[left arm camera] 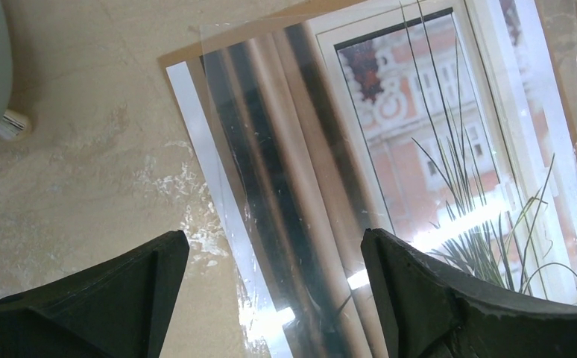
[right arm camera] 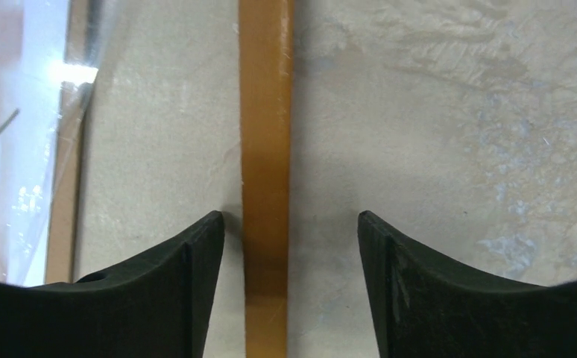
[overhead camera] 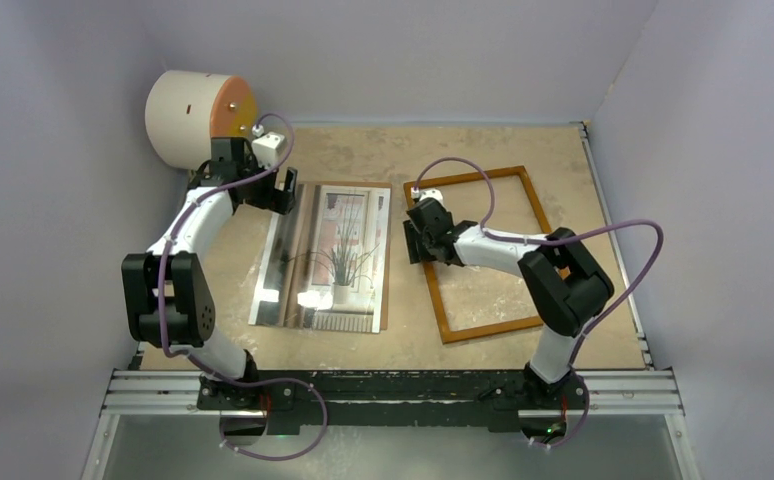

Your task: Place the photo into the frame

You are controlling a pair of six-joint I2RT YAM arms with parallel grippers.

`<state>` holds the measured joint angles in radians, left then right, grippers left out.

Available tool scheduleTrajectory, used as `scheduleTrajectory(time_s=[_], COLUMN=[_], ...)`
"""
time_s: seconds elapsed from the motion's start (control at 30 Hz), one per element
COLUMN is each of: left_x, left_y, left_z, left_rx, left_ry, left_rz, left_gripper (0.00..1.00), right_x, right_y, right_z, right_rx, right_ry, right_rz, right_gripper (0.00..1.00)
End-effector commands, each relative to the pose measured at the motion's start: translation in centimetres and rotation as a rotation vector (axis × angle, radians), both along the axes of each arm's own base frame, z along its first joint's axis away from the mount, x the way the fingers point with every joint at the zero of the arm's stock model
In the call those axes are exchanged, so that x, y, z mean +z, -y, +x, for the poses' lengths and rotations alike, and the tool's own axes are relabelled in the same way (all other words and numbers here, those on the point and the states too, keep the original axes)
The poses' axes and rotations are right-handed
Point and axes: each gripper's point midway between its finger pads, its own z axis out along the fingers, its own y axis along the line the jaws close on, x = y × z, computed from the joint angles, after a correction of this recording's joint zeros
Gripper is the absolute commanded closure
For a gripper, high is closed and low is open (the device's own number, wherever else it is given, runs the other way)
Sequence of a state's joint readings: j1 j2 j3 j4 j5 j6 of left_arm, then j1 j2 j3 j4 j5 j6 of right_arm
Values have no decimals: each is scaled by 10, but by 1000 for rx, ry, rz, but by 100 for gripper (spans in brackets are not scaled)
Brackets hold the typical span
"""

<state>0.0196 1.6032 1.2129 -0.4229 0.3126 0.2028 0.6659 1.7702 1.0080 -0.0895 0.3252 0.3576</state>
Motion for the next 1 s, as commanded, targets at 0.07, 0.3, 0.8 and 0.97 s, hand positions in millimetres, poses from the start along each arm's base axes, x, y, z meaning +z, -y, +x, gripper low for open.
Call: scheduleTrajectory(time_s=[0.07,0.3,0.8,0.97], left_x=[16,20,35,46], left_y=[2,8,25,34], left_z=[-9,-13,-24,-25], left_rx=[-24,-47,-120,-150], left_ry=[24,21,-1,18], left_rz=[-11,-33,-103,-134], left_gripper=[7,7,1,0], right_x=[-12,6,204,274], right_y=[0,-11,-102,-122], right_z=[-2,11,40,32], right_rx=[-12,-48,51,60], right_ry=[-25,2,134,150], right_rz=[-72,-40,446,658], right_gripper=[45,82,100,100])
